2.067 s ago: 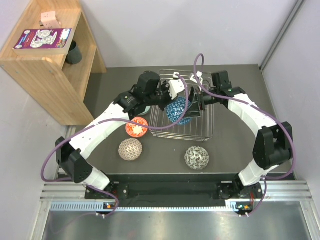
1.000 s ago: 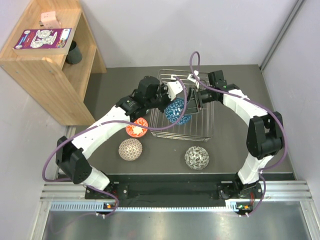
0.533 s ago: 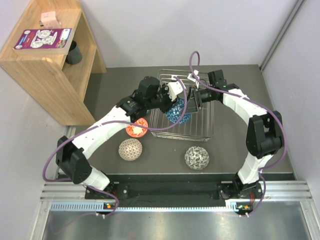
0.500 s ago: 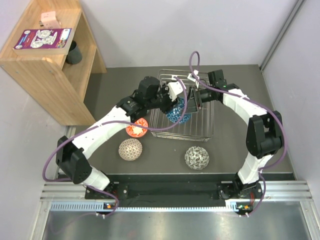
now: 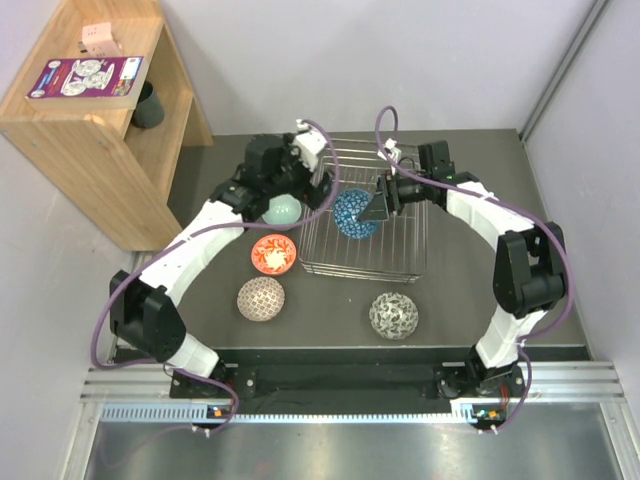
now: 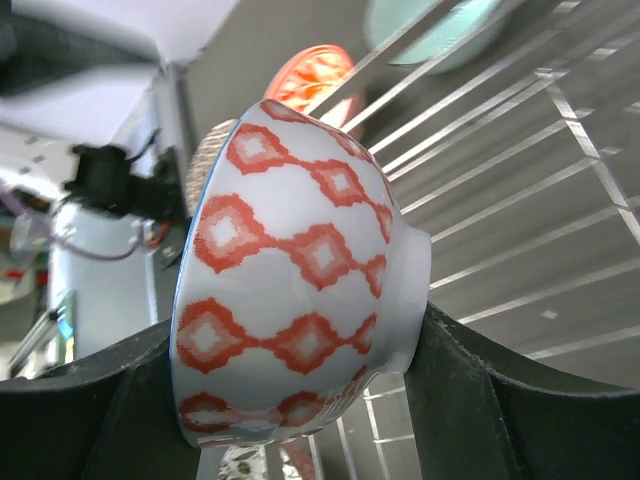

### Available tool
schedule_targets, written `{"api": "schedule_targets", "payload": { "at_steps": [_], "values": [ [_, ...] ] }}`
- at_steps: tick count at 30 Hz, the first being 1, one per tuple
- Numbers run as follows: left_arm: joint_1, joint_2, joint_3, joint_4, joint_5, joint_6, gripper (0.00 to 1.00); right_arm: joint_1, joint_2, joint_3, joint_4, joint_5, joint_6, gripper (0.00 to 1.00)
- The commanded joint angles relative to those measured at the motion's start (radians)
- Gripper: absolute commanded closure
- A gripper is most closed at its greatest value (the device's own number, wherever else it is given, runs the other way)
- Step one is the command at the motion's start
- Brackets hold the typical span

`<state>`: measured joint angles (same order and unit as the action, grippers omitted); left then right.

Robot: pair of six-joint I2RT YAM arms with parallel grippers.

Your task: Load the bowls into the dish rack

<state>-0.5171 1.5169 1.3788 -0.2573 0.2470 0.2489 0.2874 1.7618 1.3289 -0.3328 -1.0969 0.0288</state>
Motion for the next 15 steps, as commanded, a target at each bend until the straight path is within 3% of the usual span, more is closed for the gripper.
{"api": "schedule_targets", "payload": {
  "at_steps": [1,9,15],
  "values": [
    [0.092,0.000,0.020,0.075,-0.005,-0.080,0.01,-0.011,-0.085,0.041,0.063,0.159,0.029,1.00],
    [0.112,0.022,-0.109,0.122,0.000,-0.046,0.01,-0.017,-0.114,0.148,-0.003,0.602,0.002,1.00],
    [0.112,0.089,-0.118,0.150,-0.020,-0.033,0.01,-0.022,-0.122,0.222,-0.034,0.863,-0.055,1.00]
  ]
}}
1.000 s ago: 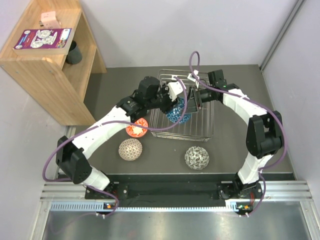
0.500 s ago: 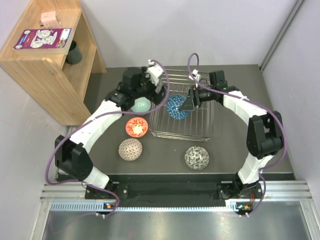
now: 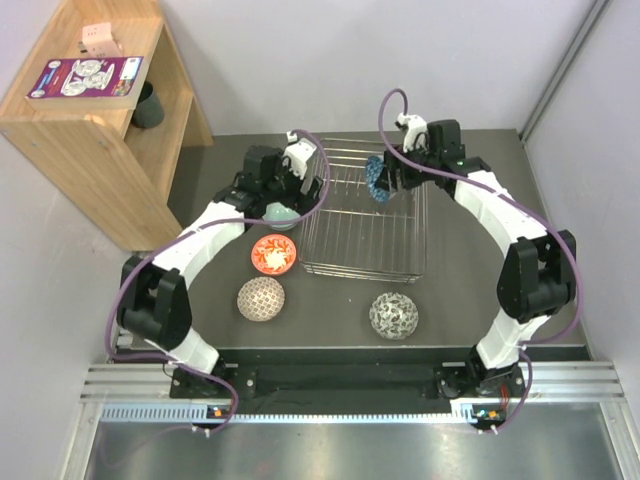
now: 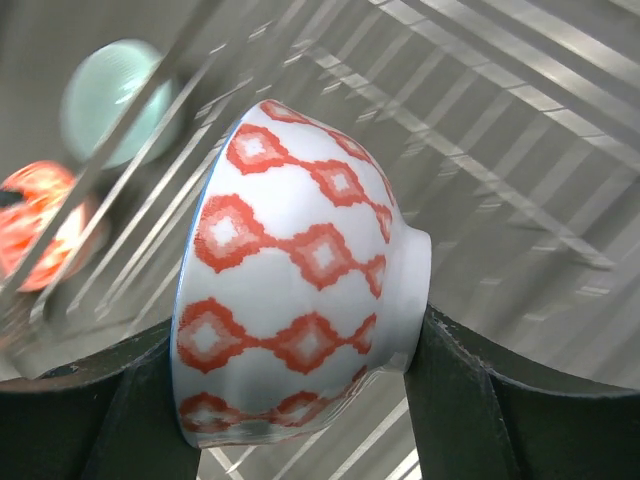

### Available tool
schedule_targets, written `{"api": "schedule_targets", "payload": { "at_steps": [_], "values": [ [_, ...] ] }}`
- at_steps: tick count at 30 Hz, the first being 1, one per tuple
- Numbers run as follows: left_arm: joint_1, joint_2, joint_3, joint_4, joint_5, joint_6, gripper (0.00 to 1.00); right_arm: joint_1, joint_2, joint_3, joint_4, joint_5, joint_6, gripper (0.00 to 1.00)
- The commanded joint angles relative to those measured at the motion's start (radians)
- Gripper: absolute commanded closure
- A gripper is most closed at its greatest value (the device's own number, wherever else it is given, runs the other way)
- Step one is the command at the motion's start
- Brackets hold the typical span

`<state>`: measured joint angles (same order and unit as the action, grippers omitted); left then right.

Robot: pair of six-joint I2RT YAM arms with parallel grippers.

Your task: Load the bowls into the dish rack

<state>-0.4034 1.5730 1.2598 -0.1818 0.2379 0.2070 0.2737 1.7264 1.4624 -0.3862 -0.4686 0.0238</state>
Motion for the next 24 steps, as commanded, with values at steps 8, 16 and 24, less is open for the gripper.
{"api": "schedule_targets", "payload": {
  "at_steps": [8,16,24],
  "values": [
    [-0.002,0.157,0.104,0.062,-0.089,0.037,0.01,-0.005,-0.074,0.116,0.024,0.455,-0.076,1.00],
    [-0.002,0.235,0.158,0.031,-0.118,0.037,0.01,0.005,-0.056,0.133,0.032,0.568,-0.094,1.00],
    [-0.003,0.252,0.147,-0.010,-0.095,0.042,0.38,0.035,-0.030,0.151,0.038,0.680,-0.094,1.00]
  ]
}}
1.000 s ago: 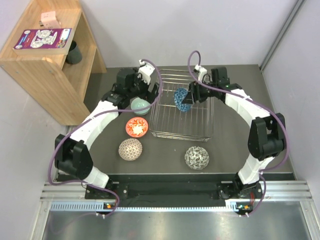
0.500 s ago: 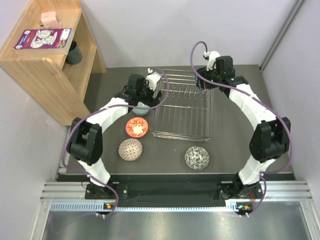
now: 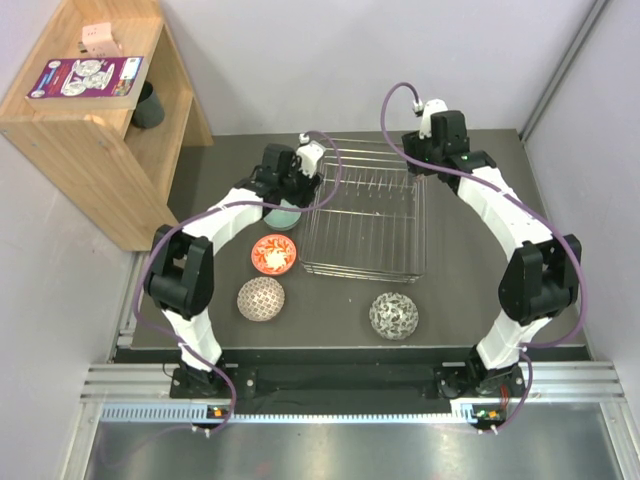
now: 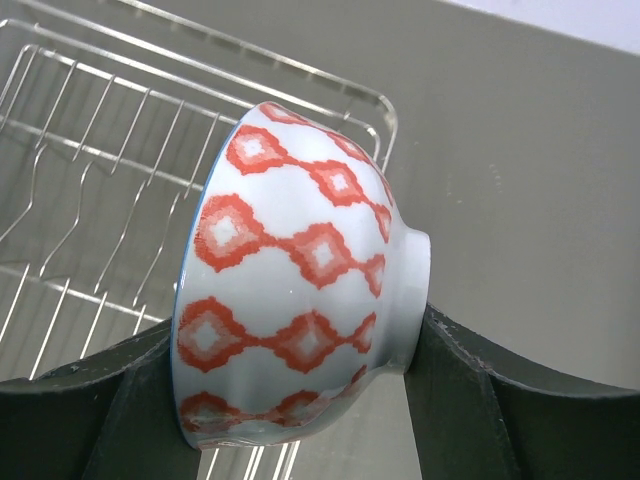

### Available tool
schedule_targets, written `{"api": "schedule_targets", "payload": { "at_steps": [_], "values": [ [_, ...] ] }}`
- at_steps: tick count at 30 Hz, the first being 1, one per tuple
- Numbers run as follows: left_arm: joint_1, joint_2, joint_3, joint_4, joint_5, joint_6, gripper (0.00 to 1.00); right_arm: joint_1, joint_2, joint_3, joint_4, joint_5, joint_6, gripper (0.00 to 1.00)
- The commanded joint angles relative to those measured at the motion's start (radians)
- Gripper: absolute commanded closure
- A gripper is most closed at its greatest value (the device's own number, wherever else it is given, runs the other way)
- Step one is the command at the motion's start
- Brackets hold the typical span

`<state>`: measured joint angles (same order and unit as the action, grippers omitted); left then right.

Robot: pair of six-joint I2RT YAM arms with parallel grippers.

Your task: Load the bowls into the dish rack

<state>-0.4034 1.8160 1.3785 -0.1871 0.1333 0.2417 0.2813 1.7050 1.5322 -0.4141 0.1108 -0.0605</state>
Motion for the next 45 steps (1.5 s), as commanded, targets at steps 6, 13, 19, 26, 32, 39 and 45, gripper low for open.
{"api": "schedule_targets", "payload": {
  "at_steps": [6,13,19,26,32,39,45],
  "values": [
    [-0.005,-0.001,0.002,-0.029,0.037,-0.001,0.52,0.081,0.024,0.069,0.052,0.246,0.001,1.00],
    [-0.028,-0.024,-0.029,-0.072,0.028,-0.005,0.56,0.133,0.038,0.029,0.063,0.322,0.002,1.00],
    [-0.061,-0.052,-0.051,-0.140,0.012,-0.024,0.62,0.148,0.045,0.003,0.066,0.351,0.011,1.00],
    [-0.084,-0.070,-0.062,-0.176,-0.014,-0.041,0.67,0.176,0.036,-0.069,0.084,0.362,0.021,1.00],
    [-0.094,-0.081,-0.059,-0.181,-0.031,-0.056,0.72,0.208,0.042,-0.107,0.094,0.369,0.024,1.00],
    [-0.097,-0.086,-0.059,-0.183,-0.029,-0.059,0.73,0.220,0.070,-0.107,0.103,0.368,0.034,1.00],
    [-0.103,-0.092,-0.059,-0.184,-0.024,-0.064,0.73,0.222,0.126,-0.087,0.104,0.362,0.050,1.00]
  ]
}}
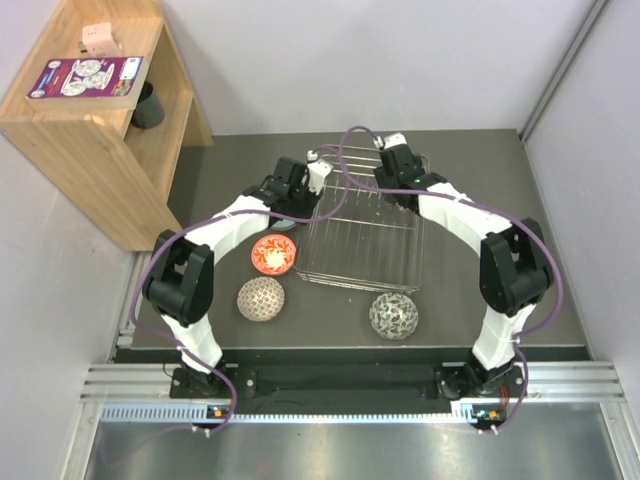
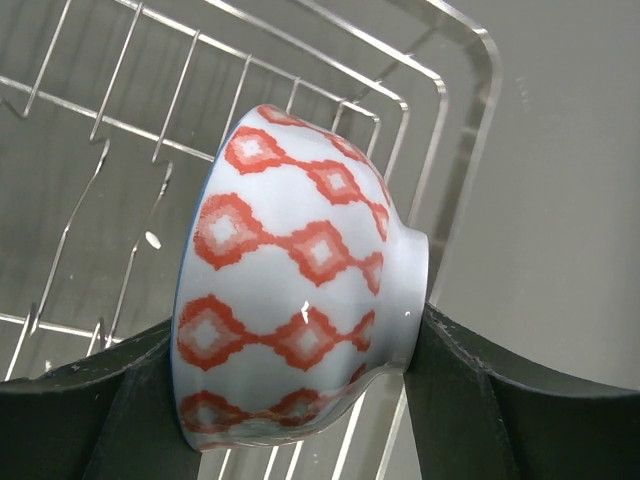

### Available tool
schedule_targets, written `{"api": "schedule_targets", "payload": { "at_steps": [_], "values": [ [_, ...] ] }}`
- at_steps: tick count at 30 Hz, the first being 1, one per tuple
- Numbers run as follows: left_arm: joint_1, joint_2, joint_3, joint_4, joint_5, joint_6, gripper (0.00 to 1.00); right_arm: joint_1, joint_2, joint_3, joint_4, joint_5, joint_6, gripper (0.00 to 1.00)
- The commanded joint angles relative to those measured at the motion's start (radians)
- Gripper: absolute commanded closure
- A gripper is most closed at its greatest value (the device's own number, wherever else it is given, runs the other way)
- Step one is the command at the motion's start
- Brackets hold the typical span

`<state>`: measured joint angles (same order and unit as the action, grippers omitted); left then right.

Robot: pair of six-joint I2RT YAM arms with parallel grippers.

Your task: Load the bowls into the dish rack

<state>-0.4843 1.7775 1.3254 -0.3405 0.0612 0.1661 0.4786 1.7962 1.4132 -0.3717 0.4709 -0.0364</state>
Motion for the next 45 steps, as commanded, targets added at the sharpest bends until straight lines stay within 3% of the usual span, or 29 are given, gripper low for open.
{"api": "schedule_targets", "payload": {
  "at_steps": [1,10,12,13,16,23,31,45],
  "values": [
    [-0.025,-0.053,-0.006,-0.031,0.048,0.012,0.72,0.028,0.045,0.035,0.063,0.002,0.027,1.00],
    [-0.031,-0.049,0.001,-0.034,0.055,0.010,0.67,0.031,0.084,0.062,0.050,0.000,0.032,1.00],
    [-0.033,-0.047,0.005,-0.037,0.054,0.012,0.62,0.031,0.089,0.070,0.047,-0.014,0.032,0.88],
    [-0.033,-0.049,0.005,-0.035,0.052,0.013,0.60,0.031,0.091,0.069,0.045,-0.021,0.030,0.72],
    [-0.034,-0.047,0.006,-0.035,0.051,0.013,0.57,0.032,0.089,0.073,0.036,-0.041,0.030,0.57],
    [-0.033,-0.044,0.008,-0.038,0.048,0.013,0.53,0.035,0.100,0.084,0.022,-0.078,0.013,0.44],
    [-0.033,-0.041,0.014,-0.043,0.049,0.013,0.53,0.043,0.117,0.104,0.004,-0.087,-0.013,0.09],
    [-0.034,-0.017,0.026,-0.052,0.040,0.003,0.53,0.048,0.043,0.150,-0.030,-0.103,-0.063,0.00]
  ]
}}
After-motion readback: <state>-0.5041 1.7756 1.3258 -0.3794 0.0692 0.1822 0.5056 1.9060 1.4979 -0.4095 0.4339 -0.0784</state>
